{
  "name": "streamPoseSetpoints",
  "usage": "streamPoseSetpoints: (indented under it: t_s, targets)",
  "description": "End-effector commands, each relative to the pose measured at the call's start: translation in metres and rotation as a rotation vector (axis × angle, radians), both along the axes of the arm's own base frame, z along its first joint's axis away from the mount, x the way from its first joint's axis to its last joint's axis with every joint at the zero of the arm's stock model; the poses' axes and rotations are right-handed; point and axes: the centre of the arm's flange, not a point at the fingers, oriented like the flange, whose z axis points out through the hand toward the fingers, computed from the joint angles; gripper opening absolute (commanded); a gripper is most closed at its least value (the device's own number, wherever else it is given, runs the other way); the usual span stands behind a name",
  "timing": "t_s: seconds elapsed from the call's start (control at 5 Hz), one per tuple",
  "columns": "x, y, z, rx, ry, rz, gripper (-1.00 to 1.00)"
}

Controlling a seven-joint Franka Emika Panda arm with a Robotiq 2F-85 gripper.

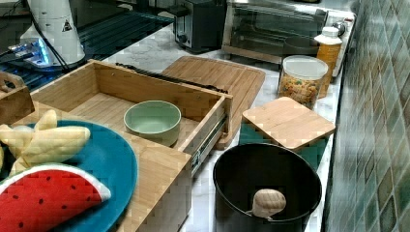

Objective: Close the drawer.

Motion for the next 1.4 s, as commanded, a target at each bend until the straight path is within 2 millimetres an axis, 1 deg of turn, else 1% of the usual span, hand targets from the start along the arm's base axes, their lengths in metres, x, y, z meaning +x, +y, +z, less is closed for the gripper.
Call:
streamPoseSetpoints:
  t_s: [0.2, 0.4, 0.6, 0.8, 1.0, 1.4]
  targets:
    - [-0.001, -0.001, -0.002, 0.000, 0.004, -0.002, -1.00]
    - [-0.012, 0.008, -0.017, 0.005, -0.028, 0.201, -1.00]
    - [-0.026, 0.034, -0.036, -0.013, -0.074, 0.416, -1.00]
    - [-0.035, 0.060, -0.056, -0.056, -0.068, 0.549, -1.00]
    - [-0.048, 0.075, -0.073, -0.100, -0.097, 0.636, -1.00]
    - [-0.052, 0.074, -0.110, -0.163, -0.125, 0.770, -1.00]
